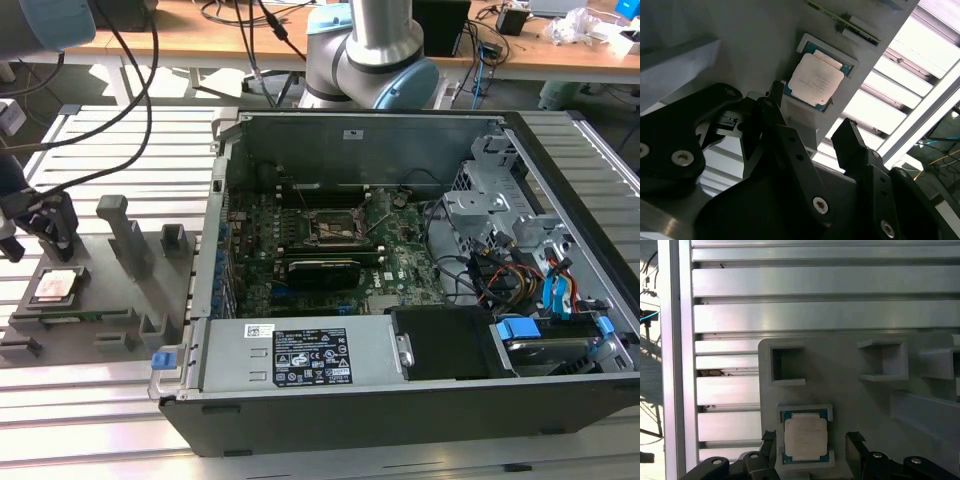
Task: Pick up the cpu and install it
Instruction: 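Pick up the cpu and move it towards the insertion slot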
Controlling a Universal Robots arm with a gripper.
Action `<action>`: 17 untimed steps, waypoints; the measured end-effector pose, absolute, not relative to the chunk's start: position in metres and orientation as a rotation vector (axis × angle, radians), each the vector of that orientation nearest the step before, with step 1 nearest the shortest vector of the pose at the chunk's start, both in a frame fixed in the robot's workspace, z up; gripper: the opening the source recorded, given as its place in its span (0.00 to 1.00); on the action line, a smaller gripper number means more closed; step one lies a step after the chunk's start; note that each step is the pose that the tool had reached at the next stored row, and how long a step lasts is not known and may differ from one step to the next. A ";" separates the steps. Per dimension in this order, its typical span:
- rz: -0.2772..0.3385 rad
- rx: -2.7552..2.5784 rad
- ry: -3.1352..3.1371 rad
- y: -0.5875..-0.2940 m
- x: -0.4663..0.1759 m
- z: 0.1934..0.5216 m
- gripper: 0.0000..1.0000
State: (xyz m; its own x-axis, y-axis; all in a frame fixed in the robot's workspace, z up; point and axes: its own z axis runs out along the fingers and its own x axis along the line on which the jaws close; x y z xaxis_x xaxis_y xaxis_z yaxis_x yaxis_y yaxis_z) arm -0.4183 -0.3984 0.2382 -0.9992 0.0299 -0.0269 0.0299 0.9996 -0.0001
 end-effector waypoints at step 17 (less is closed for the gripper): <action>-0.001 0.047 3.114 -0.398 -0.418 0.224 0.66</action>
State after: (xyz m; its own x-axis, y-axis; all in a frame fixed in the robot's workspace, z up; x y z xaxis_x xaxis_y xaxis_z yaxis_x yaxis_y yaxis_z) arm -0.4184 -0.3984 0.2237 -0.9992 0.0299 -0.0269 0.0299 0.9996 -0.0002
